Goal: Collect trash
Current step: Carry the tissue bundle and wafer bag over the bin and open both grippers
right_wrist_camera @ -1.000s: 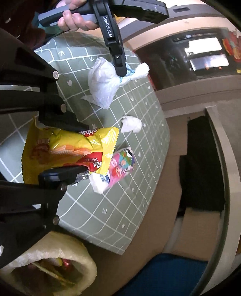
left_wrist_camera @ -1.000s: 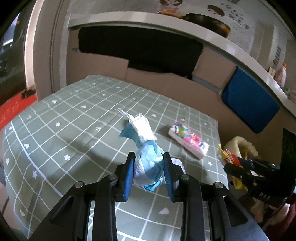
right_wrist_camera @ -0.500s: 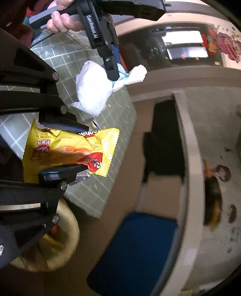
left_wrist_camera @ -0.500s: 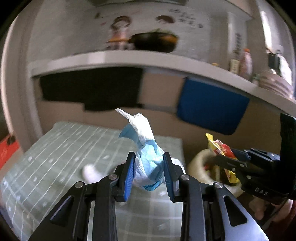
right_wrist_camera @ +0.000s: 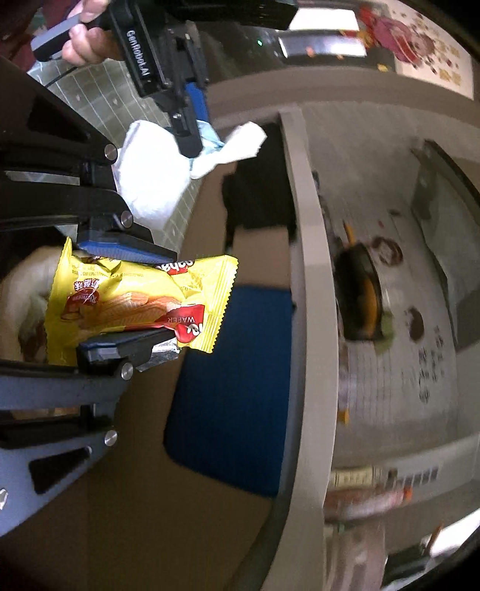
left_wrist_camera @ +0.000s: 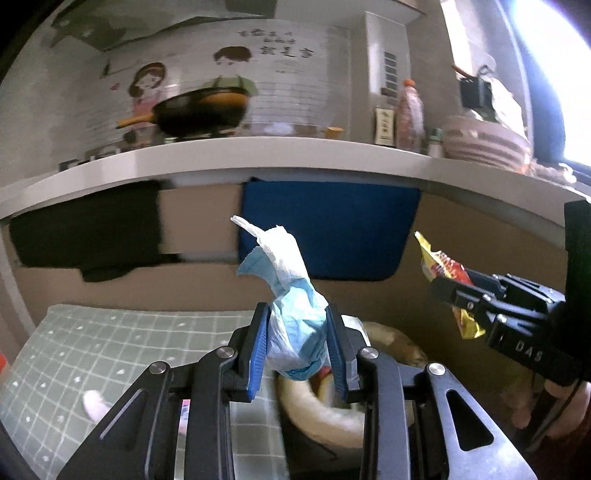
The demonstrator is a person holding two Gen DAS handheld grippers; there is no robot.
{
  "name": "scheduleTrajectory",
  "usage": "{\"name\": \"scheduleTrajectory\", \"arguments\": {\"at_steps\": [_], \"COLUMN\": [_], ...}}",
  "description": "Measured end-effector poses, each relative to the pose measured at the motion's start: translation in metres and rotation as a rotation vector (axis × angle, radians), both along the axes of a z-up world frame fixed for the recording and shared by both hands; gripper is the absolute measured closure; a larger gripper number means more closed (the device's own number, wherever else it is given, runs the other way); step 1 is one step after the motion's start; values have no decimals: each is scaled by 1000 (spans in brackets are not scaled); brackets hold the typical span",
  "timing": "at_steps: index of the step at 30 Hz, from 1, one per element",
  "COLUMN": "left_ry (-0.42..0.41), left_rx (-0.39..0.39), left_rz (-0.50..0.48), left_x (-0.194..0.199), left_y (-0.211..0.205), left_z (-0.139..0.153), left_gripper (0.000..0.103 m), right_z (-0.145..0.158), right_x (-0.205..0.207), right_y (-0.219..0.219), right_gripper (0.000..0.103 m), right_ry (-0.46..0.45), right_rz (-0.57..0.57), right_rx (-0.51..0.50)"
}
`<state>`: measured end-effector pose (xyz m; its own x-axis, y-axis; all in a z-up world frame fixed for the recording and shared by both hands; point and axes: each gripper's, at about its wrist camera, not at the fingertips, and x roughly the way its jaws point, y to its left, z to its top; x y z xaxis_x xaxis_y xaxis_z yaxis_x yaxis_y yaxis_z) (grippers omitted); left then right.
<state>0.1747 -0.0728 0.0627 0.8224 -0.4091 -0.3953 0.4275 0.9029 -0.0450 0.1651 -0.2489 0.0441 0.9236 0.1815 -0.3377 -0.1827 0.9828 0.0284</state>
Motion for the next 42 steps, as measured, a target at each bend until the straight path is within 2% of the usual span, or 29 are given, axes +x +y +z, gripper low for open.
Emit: {"name": "scheduleTrajectory", "arguments": {"at_steps": [5, 14, 20, 25, 30, 32, 35, 37, 40, 42], "left_ry": [10, 65, 167, 298, 443, 485, 514, 521, 518, 500], "left_rx": [17, 43, 4, -34, -2, 24, 45, 17, -73, -109], "left_rz": [-43, -67, -75, -118, -114, -98, -130, -155, -147, -121], "left_x": [6, 26, 55, 87, 116, 122, 126, 125, 123, 120], "left_y": [-26, -48, -51, -56, -74, -81, -91, -89, -70, -54], "left_z": [-10, -35, -62, -100, -146, -161, -175, -177, -170, -160], "left_gripper": [72, 72, 72, 72, 72, 72, 72, 66, 54, 53], "right_z": [-7, -30, -48, -65, -84, -91, -100, -105, -111, -114], "right_x": [-2, 12, 28, 41, 56, 61, 69, 73, 77, 81], "right_y": [-30, -46, -51, -53, -59, -61, -65, -66, -67, -65], "right_gripper": [72, 72, 72, 72, 72, 72, 72, 72, 72, 72], "right_ry": [6, 48, 98, 140, 191, 210, 238, 252, 271, 284], "right_rz": [-53, -77, -70, -76, -92, -98, -109, -114, -114, -111], "right_rx": [50, 78, 101, 103, 109, 110, 106, 110, 116, 117]}}
